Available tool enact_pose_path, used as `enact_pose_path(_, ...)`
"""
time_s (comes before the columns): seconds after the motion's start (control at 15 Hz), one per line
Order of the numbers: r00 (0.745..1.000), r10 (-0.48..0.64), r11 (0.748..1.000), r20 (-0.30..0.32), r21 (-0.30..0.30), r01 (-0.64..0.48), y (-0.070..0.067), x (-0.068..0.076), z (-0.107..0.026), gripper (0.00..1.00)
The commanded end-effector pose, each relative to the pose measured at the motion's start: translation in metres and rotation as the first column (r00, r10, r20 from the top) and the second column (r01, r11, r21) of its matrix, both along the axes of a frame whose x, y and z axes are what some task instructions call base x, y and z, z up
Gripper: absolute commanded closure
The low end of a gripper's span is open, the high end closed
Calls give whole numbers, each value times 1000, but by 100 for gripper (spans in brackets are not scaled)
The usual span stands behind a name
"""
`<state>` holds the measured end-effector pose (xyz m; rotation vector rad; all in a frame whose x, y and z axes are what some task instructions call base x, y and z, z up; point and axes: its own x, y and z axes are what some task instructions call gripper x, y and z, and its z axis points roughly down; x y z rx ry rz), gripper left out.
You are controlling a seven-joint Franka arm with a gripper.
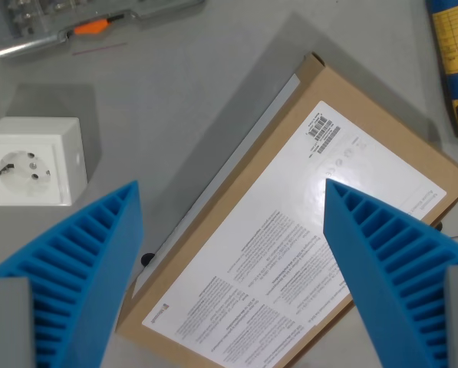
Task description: Move above the white socket
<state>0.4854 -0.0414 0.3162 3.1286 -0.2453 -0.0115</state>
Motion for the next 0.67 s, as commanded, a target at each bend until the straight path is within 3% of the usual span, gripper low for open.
enact_pose_path(0.07, 1000, 0, 1000, 4, 0, 0, 0, 0, 2, 0)
enact_pose_path(0.67, 996, 87, 996, 8, 3, -87, 3, -1, -1, 0)
